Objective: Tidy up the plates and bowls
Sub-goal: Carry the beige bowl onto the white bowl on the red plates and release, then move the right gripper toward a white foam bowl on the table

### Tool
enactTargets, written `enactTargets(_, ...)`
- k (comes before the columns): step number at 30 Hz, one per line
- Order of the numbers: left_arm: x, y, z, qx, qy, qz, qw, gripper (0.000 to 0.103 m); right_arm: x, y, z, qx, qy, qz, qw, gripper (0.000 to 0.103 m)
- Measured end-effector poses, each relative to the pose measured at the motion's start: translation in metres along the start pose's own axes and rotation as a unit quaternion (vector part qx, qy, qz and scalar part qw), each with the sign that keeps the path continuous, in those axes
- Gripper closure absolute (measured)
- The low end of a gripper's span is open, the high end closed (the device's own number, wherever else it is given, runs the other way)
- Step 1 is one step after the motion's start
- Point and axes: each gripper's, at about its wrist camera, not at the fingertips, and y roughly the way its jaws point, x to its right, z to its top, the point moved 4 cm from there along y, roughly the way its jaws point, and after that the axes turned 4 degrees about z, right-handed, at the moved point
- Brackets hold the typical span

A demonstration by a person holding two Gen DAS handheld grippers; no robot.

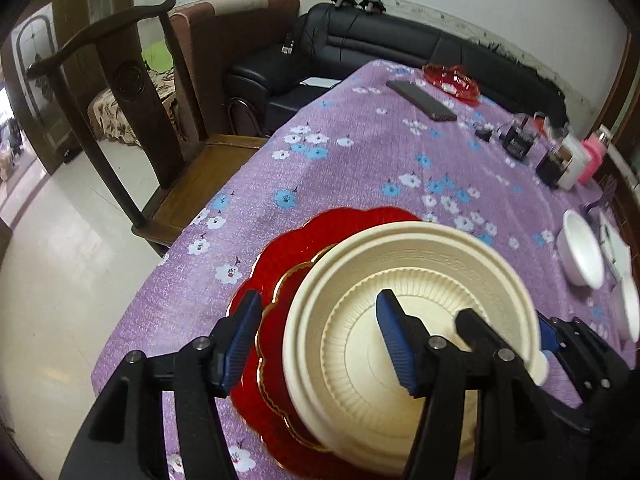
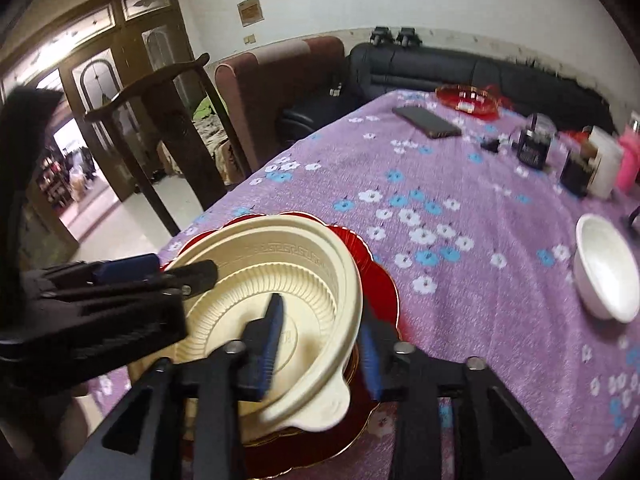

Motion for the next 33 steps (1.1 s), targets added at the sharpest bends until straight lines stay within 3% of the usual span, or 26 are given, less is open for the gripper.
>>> enactTargets(5, -0.014, -0.023, -0.005, 0.027, -0.036, -0.011, 0.9989, 0.042, -0.003, -0.007, 0.001, 0.006, -0.014, 0.008, 1.000, 0.051)
enactTargets(10, -0.015, -0.052, -0.008, 0.077, -0.038, 0.007, 0.9963, 0.035, 0.005, -0.025, 0.006, 0.024, 0.003, 0.020, 0.999, 0.042)
enactTargets(13, -0.008, -0.071, -0.007, 0.119, -0.027, 0.029, 0.9921, 0.030, 0.016, -0.038, 0.005, 0.036, 0.024, 0.023, 0.999, 0.040)
enactTargets(22, 0.040, -0.099, -0.017, 0.192, 0.053, 0.102, 0.9746, 0.023, 0.064, -0.075, -0.018, 0.057, 0.082, -0.004, 0.995, 0.036)
enactTargets(24, 0.056, -0.101, -0.020, 0.200, 0.077, 0.114, 0.9702, 0.023, 0.074, -0.082, -0.023, 0.058, 0.090, -0.012, 0.994, 0.036)
enactTargets(33, 0.105, -0.098, -0.028, 0.188, 0.128, 0.100, 0.9687, 0.022, 0.132, -0.110, -0.043, 0.063, 0.133, -0.047, 0.988, 0.035)
